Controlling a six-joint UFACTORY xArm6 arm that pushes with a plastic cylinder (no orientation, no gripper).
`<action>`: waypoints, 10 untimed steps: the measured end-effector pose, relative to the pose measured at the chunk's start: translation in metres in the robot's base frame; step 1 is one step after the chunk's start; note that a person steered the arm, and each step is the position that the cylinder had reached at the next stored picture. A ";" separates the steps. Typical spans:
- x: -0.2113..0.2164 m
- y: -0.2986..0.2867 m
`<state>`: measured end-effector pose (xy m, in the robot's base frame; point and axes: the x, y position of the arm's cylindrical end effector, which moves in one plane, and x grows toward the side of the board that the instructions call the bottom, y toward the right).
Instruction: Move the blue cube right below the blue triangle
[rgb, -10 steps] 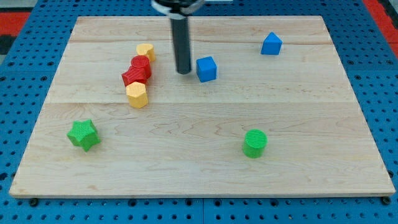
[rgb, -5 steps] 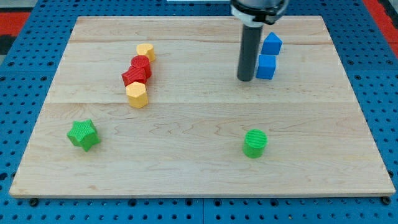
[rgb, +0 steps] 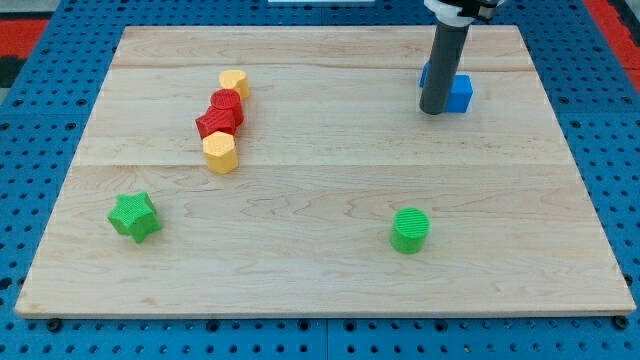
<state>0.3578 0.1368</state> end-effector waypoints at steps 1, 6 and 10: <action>0.006 0.008; 0.005 0.048; 0.011 0.050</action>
